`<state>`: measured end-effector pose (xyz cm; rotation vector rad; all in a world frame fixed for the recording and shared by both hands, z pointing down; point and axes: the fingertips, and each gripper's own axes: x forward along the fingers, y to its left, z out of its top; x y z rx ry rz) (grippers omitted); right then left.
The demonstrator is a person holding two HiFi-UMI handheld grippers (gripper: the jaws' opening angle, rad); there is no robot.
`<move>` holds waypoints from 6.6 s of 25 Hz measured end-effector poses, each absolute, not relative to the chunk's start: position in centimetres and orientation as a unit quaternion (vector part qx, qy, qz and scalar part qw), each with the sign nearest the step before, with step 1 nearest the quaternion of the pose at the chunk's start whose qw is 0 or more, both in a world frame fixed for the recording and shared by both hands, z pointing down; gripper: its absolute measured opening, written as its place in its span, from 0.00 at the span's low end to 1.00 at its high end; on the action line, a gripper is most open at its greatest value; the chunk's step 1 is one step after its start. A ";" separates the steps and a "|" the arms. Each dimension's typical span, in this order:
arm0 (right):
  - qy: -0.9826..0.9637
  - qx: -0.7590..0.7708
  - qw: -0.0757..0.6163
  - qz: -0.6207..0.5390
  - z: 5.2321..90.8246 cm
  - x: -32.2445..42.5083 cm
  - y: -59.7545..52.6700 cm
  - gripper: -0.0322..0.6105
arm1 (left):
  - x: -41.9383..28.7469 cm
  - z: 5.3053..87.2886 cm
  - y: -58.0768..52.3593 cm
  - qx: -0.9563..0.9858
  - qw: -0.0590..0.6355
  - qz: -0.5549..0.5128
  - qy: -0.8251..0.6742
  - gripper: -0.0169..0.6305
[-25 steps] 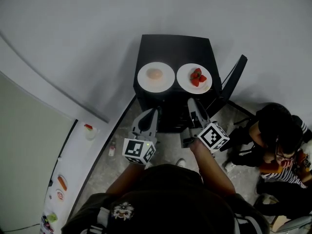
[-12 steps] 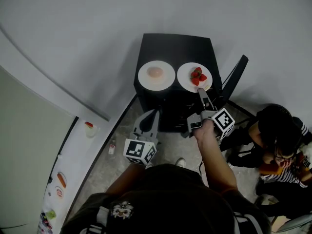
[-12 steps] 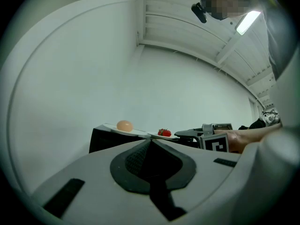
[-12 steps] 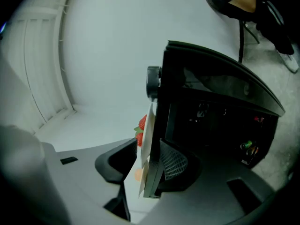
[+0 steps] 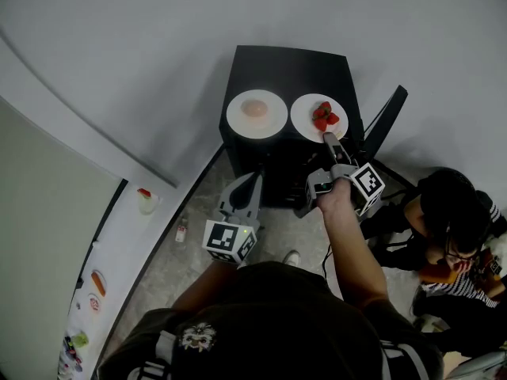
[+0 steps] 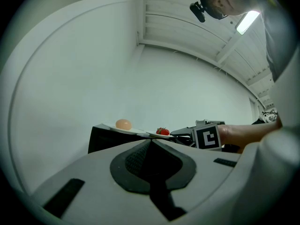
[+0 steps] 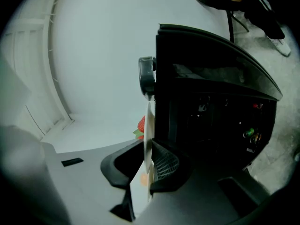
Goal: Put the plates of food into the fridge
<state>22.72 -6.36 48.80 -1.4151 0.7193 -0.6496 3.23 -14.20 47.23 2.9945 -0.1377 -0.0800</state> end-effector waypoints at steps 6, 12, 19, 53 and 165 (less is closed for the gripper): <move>0.308 -0.623 0.659 -0.288 48.5 22.6 -6.3 0.12 | 2.9 46.7 -14.8 0.995 0.075 -0.028 -0.053 0.06; 0.313 -0.630 0.651 -0.287 49.5 23.0 -6.3 0.10 | 4.1 47.5 -16.0 0.996 0.069 -0.024 -0.057 0.06; 0.334 -0.638 0.631 -0.290 49.2 22.9 -6.6 0.10 | 5.9 48.6 -17.2 0.995 0.076 -0.022 -0.057 0.06; 0.321 -0.672 0.553 -0.373 48.6 17.9 -2.3 0.10 | 8.7 43.2 -17.3 0.992 0.104 0.035 -0.068 0.06; 0.497 -0.867 0.003 0.044 36.7 17.6 -4.1 0.09 | 9.0 39.6 -16.4 0.996 0.046 0.002 -0.078 0.06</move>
